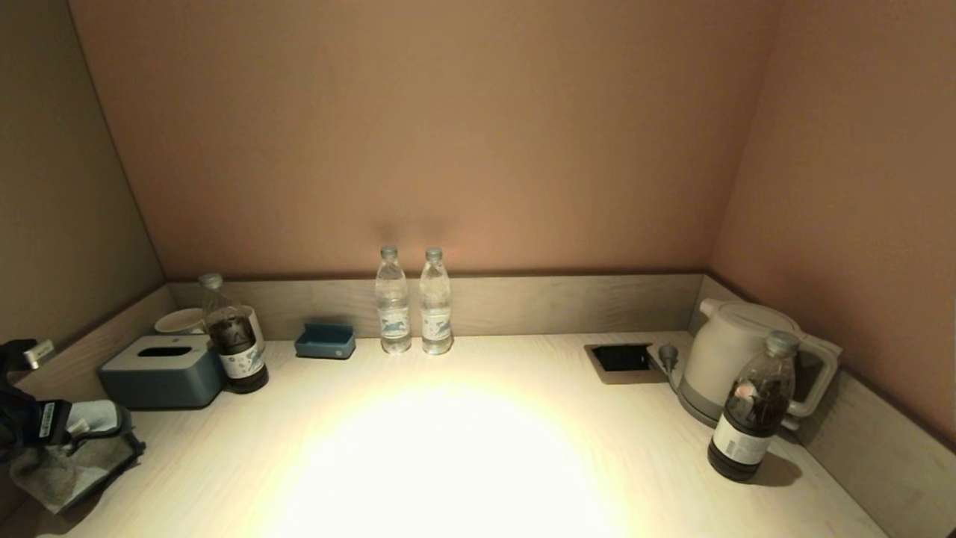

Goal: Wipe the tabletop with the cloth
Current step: Place the tablecloth

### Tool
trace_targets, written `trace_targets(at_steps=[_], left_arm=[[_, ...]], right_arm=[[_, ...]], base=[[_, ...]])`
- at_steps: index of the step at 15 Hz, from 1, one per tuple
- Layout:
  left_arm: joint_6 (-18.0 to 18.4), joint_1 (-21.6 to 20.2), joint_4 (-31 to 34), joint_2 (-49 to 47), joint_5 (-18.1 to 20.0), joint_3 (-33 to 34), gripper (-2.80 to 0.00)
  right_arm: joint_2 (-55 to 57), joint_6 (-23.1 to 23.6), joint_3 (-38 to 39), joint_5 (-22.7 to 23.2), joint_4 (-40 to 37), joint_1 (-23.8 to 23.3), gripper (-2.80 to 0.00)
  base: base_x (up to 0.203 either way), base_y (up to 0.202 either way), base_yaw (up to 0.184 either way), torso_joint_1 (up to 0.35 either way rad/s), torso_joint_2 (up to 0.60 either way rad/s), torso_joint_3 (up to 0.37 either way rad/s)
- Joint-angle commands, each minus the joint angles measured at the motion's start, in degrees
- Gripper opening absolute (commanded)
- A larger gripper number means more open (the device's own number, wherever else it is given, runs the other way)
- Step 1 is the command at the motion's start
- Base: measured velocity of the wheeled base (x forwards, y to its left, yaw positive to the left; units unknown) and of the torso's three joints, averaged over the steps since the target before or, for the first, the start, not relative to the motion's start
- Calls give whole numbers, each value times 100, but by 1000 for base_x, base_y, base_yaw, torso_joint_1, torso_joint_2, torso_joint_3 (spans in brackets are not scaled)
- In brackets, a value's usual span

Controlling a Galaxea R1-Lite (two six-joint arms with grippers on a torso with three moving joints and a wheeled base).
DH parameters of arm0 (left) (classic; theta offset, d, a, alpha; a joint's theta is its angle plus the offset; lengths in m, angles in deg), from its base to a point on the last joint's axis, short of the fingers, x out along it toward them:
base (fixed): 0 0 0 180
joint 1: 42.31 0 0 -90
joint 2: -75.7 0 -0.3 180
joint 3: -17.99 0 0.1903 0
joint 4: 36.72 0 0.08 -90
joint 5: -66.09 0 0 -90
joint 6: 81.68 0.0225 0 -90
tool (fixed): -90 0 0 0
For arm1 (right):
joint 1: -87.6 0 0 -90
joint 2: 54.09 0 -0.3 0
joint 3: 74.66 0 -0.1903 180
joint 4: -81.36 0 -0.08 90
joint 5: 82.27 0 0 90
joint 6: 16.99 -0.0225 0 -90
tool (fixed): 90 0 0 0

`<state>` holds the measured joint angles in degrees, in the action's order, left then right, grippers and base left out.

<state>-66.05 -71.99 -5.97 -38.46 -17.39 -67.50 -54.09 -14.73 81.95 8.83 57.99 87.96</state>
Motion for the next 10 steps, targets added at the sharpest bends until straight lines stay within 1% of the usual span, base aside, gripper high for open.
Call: trace_targets(at_steps=[1,7,8,10], left_arm=[[10,-2,8,-40,-2,-10,-280],[32,-2,8,-149,-159,-2,-280],[37,-2,8,-200,-169,-9,0],[34,-2,7,-219,-168,-21,0]], right_arm=[[0,3,-6,5,0,0,-280],[0,3,2,5,0,0,-280],[0,7,-2,5,0,0,-280],[0,3,-6,5,0,0,-280]], base=[[0,0,0,0,0,0],[0,0,0,0,0,0],[0,0,0,0,0,0],[0,0,0,0,0,0]])
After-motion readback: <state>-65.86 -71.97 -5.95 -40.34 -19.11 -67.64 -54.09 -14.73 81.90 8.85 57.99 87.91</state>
